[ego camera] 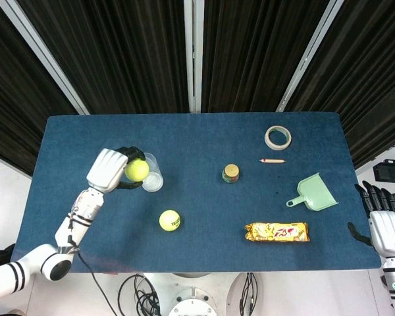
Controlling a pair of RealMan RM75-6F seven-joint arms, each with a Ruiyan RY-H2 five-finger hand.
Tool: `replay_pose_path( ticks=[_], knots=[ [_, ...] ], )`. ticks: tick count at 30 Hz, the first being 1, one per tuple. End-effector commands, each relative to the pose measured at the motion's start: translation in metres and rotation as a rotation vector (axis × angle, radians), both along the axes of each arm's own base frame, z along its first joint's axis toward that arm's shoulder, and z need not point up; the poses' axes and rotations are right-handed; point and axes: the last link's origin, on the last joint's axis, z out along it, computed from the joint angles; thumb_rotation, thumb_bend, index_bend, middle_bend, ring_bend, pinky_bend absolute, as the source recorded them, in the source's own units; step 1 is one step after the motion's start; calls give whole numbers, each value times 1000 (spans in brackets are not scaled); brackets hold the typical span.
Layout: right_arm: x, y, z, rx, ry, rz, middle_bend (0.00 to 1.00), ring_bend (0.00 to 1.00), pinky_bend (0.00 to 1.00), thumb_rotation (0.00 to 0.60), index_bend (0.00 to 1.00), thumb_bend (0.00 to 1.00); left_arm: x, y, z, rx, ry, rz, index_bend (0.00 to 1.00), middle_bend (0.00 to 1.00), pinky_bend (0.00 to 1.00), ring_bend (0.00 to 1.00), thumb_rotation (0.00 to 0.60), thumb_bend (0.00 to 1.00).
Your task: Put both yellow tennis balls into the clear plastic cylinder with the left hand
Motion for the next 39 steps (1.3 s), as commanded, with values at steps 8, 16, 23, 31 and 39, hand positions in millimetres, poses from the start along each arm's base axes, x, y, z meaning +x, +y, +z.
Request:
replay_pose_path(
  ticks=[8,16,23,31,39],
  knots=[
    [0,0,1,-4,2,-2,0,0,0,600,0,250,5,16,-14,-19,38,23,556,534,731,515,600,191],
    [-2,0,1,-5,4,-8,0,0,0,600,0,248,-2,21,-16,-31,23,48,418,424,646,420,600,187],
    [-4,0,1,-3,5,-12,0,0,0,600,0,249,0,21,-14,-27,14,21,115,136,393,133,600,163],
    [-4,0,1,-3,5,-14,0,0,0,600,0,249,2,16,-12,-24,6,4,102,131,361,119,600,163],
    [-7,-1,-2,5,3,-24,0,0,0,600,0,248,26,-33,-30,-118,16,-169,231,260,463,219,600,162]
  ],
)
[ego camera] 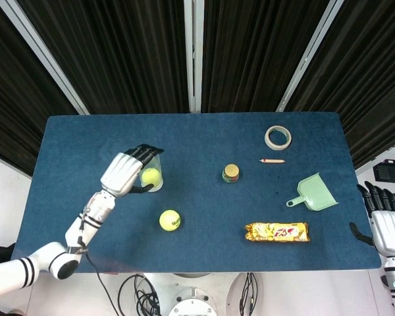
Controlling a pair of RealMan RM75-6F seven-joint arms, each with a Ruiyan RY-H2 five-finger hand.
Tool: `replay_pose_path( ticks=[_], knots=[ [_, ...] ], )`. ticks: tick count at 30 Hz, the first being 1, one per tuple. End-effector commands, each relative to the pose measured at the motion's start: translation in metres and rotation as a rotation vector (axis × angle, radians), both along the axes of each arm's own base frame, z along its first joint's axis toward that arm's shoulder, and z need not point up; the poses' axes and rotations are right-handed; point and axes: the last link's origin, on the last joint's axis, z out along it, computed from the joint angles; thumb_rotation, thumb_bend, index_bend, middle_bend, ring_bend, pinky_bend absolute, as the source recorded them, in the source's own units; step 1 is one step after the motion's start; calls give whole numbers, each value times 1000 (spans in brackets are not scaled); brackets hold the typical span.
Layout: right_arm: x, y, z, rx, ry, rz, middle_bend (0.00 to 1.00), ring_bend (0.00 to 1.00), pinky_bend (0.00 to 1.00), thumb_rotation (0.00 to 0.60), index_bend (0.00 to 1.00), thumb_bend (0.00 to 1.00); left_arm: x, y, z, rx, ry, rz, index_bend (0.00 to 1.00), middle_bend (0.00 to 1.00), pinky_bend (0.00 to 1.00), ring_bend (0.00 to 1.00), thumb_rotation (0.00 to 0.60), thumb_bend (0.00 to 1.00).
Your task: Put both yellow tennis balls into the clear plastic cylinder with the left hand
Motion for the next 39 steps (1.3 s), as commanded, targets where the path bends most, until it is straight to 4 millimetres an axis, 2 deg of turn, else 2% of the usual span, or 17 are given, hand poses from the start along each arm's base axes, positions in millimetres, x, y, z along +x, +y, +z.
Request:
replay_pose_path(
  ticks=[1,5,10,12,15,19,26,30,35,39],
  knots=[
    [0,0,-2,5,-1,0,0,0,0,600,0,248,12,-31,-14,-69,21,-109,238,266,470,224,600,162],
    [0,0,-3,7,-1,2,0,0,0,600,0,249,14,-58,-39,-200,40,-155,239,275,491,233,600,161],
    [-1,1,-2,6,-1,2,0,0,0,600,0,247,6,-72,-65,-272,90,-168,223,266,481,233,600,162],
    [-2,1,-2,6,-2,-3,0,0,0,600,0,247,2,-72,-72,-273,111,-176,199,241,430,209,600,161],
    [-3,1,-2,8,-2,-8,0,0,0,600,0,248,-3,-67,-80,-272,142,-169,149,154,327,106,600,162],
    [-5,0,-1,11,-3,-15,0,0,0,600,0,248,-10,-64,-88,-319,172,-127,123,120,305,93,600,163],
    [-8,0,-1,14,-4,-24,0,0,0,600,0,249,-23,-62,-103,-353,209,-90,118,119,305,94,600,163],
    [-8,0,0,11,-7,-23,0,0,0,600,0,248,-29,-55,-109,-279,262,-103,159,161,376,148,600,162],
    [-9,-1,1,9,-10,-23,0,0,0,600,0,247,-36,-57,-116,-267,324,-85,305,293,557,279,600,166],
    [-9,-1,0,11,-11,-24,0,0,0,600,0,248,-32,-58,-116,-271,290,-85,435,419,682,402,600,181]
  ],
)
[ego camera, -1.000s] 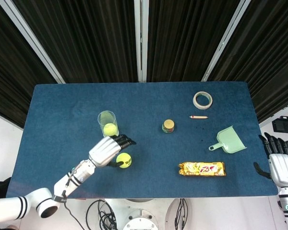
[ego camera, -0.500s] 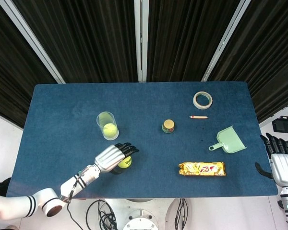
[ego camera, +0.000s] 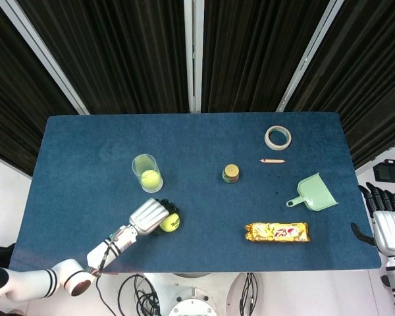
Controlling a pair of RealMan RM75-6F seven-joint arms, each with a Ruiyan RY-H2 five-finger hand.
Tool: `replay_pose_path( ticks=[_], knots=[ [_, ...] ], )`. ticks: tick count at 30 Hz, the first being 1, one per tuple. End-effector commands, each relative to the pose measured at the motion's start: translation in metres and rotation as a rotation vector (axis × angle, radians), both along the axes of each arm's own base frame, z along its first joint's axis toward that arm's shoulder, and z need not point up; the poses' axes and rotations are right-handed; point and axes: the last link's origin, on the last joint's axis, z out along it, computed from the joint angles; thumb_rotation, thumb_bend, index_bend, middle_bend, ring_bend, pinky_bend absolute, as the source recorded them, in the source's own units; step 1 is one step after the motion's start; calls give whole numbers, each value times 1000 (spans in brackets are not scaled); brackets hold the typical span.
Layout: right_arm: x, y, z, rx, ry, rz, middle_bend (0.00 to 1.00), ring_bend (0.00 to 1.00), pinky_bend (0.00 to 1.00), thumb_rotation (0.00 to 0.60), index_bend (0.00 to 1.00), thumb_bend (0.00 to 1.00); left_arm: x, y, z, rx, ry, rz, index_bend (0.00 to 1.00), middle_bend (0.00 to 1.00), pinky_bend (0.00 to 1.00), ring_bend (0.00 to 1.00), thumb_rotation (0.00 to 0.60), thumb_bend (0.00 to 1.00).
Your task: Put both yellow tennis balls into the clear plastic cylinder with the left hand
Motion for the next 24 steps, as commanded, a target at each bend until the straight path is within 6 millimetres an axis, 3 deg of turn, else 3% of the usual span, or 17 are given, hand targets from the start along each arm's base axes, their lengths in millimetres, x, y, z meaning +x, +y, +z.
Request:
replay_pose_path(
  ticks=[1,4,9,18,24],
  knots=[
    [0,0,0,1,0,0,0,0,0,600,0,248,4,-1,0,0,-37,1,460,440,701,422,600,185],
    [-1,1,0,-1,0,-2,0,0,0,600,0,248,7,-1,1,9,-76,-5,549,512,757,481,600,198],
    [0,0,0,-3,-1,1,0,0,0,600,0,247,16,2,14,39,-136,-13,605,569,799,523,600,207],
    [1,0,-1,1,-1,4,0,0,0,600,0,250,58,20,89,173,-327,7,636,594,816,553,600,206],
    [4,1,-1,-2,-4,17,0,0,0,600,0,249,55,49,130,315,-290,53,644,602,824,565,600,207]
  ],
)
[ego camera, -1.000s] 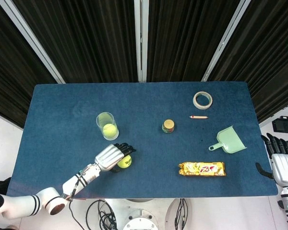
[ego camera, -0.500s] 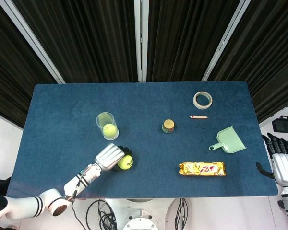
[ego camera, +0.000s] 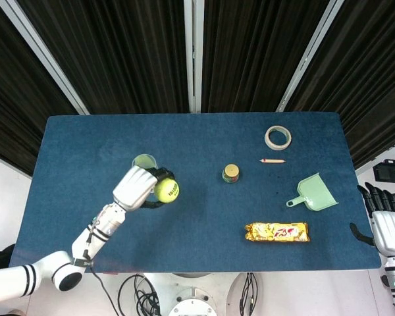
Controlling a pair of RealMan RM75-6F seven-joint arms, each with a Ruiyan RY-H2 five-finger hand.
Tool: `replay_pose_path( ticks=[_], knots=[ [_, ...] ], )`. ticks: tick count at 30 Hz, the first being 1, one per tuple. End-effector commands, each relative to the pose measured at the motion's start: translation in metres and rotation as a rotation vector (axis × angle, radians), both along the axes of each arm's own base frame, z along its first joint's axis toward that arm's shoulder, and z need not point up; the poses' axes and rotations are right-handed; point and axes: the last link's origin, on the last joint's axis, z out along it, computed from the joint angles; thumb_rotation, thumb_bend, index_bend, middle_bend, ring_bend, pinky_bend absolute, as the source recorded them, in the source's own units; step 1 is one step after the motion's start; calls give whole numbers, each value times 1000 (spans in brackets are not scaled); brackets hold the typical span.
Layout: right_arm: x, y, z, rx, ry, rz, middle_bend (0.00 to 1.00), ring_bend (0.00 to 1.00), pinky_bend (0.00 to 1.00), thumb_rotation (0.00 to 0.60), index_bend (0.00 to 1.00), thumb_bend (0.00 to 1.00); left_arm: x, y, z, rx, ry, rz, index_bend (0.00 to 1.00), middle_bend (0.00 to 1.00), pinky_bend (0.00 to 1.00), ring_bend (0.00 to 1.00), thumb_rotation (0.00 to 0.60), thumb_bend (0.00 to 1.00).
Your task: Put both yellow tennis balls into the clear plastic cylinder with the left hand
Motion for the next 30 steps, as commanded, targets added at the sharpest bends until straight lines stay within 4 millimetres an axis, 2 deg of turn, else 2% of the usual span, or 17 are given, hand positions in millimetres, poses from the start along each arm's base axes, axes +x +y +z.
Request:
replay_pose_path(
  ticks=[1,4,8,16,20,24,27,30],
  knots=[
    [2,1,0,0,-4,9,0,0,0,600,0,248,-5,19,23,77,7,66,644,603,824,565,600,207],
    [5,2,1,-3,-3,23,0,0,0,600,0,248,-24,35,29,102,31,155,643,603,820,564,600,207],
    [7,3,2,-11,-5,28,0,0,0,600,0,248,-46,48,28,98,65,234,640,599,816,558,600,207],
    [8,2,2,-16,-7,33,0,0,0,600,0,248,-63,57,27,75,88,288,615,576,806,550,600,230],
    [7,3,3,-17,-8,32,0,0,0,600,0,248,-65,56,24,61,100,292,491,475,763,486,600,225],
    [5,3,5,-23,-10,26,0,0,0,600,0,249,-62,56,24,48,95,285,231,248,573,249,600,216],
    [5,2,5,-22,-11,23,0,0,0,600,0,248,-58,56,25,56,77,262,130,189,524,192,600,209],
    [5,1,4,-15,-8,24,0,0,0,600,0,248,-57,55,25,58,73,247,109,187,517,190,600,208]
  ],
)
